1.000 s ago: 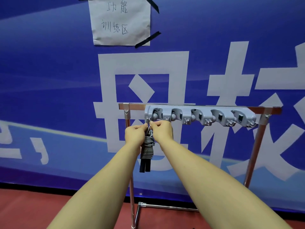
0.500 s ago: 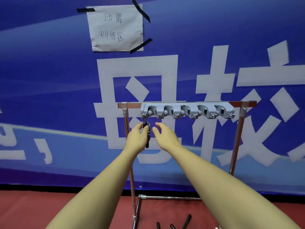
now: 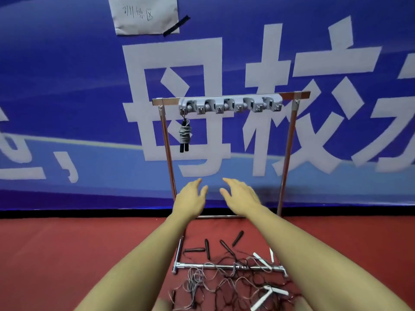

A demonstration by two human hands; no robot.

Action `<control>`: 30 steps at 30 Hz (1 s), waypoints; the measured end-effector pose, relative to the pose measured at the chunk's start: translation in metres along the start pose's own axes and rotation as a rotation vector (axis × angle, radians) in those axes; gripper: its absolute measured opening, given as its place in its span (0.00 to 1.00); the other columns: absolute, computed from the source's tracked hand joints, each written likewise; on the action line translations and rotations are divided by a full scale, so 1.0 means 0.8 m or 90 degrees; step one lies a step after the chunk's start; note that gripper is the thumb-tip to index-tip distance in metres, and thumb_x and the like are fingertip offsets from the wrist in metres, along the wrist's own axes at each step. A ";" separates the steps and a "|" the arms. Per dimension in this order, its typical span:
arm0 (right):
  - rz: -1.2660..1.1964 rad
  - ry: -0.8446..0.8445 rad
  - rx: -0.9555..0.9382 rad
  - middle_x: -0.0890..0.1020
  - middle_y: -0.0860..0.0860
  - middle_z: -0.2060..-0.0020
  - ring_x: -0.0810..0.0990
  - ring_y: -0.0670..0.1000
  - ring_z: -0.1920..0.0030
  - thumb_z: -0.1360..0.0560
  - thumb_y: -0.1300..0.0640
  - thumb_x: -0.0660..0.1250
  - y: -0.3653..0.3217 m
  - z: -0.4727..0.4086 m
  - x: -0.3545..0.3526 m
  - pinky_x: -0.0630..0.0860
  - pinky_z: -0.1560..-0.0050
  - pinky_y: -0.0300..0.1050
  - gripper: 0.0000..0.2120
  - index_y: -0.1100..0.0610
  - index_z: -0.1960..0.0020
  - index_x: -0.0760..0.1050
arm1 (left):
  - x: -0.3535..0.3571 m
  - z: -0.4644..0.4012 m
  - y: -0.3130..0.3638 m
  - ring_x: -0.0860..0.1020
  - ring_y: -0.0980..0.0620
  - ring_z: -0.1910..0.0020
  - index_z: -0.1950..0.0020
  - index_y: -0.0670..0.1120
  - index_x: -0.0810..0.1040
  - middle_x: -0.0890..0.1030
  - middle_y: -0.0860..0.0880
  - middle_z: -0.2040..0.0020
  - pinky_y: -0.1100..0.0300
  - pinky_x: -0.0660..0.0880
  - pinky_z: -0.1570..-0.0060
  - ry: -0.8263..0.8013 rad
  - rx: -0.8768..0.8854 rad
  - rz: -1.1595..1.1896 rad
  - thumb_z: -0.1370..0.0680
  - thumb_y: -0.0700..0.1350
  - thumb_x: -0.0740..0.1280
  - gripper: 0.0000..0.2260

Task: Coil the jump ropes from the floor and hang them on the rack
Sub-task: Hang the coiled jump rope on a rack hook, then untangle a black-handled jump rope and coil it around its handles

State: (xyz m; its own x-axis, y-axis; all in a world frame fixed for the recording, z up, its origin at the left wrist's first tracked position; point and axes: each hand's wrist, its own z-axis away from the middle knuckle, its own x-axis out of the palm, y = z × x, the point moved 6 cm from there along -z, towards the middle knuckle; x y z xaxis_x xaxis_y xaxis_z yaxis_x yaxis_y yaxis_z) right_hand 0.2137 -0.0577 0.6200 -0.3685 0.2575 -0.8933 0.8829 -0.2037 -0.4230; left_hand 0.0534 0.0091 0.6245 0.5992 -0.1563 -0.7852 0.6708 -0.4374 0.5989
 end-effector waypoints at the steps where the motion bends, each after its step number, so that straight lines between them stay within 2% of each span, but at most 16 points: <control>1: 0.004 -0.006 0.003 0.68 0.51 0.22 0.67 0.55 0.24 0.15 0.44 0.56 0.010 0.014 0.014 0.64 0.26 0.52 0.26 0.52 0.20 0.62 | 0.019 0.013 -0.007 0.67 0.47 0.23 0.20 0.47 0.64 0.68 0.48 0.21 0.49 0.64 0.26 -0.007 0.001 -0.009 0.15 0.56 0.57 0.25; 7: -0.014 -0.080 0.063 0.69 0.51 0.23 0.68 0.56 0.25 0.16 0.45 0.57 0.087 0.070 0.124 0.66 0.27 0.52 0.26 0.51 0.20 0.62 | 0.147 0.067 -0.072 0.68 0.46 0.24 0.20 0.47 0.65 0.69 0.46 0.22 0.51 0.65 0.26 -0.106 -0.048 -0.031 0.15 0.56 0.58 0.25; 13: -0.028 -0.212 0.153 0.70 0.50 0.23 0.69 0.57 0.26 0.15 0.44 0.56 0.187 0.071 0.259 0.66 0.26 0.53 0.26 0.51 0.19 0.61 | 0.276 0.058 -0.158 0.69 0.45 0.25 0.20 0.45 0.64 0.70 0.45 0.23 0.52 0.66 0.28 -0.210 -0.131 -0.034 0.15 0.54 0.57 0.25; 20: -0.037 -0.311 0.196 0.72 0.52 0.26 0.70 0.56 0.27 0.15 0.47 0.56 0.276 -0.001 0.417 0.65 0.28 0.49 0.25 0.53 0.20 0.63 | 0.432 -0.004 -0.293 0.73 0.41 0.29 0.20 0.48 0.64 0.72 0.42 0.26 0.47 0.70 0.30 -0.304 -0.271 -0.035 0.16 0.59 0.56 0.27; 25: -0.062 -0.352 0.196 0.71 0.51 0.24 0.68 0.55 0.25 0.15 0.47 0.57 0.317 -0.067 0.529 0.65 0.26 0.50 0.25 0.51 0.20 0.62 | 0.527 -0.063 -0.379 0.72 0.41 0.29 0.21 0.45 0.66 0.76 0.41 0.28 0.49 0.70 0.31 -0.330 -0.296 -0.048 0.16 0.56 0.58 0.25; 30: -0.041 -0.380 0.172 0.70 0.49 0.24 0.68 0.54 0.25 0.16 0.45 0.57 0.364 -0.119 0.641 0.64 0.26 0.50 0.25 0.50 0.20 0.63 | 0.611 -0.111 -0.454 0.72 0.41 0.28 0.21 0.47 0.65 0.73 0.43 0.26 0.50 0.69 0.30 -0.337 -0.294 -0.081 0.15 0.56 0.57 0.25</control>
State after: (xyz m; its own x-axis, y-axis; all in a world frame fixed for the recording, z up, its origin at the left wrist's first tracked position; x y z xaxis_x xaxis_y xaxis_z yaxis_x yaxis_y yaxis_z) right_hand 0.3098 0.1049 0.0535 -0.5851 -0.2745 -0.7631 0.7781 -0.4554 -0.4327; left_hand 0.1417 0.1705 0.0374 0.2898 -0.5886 -0.7547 0.9084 -0.0792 0.4106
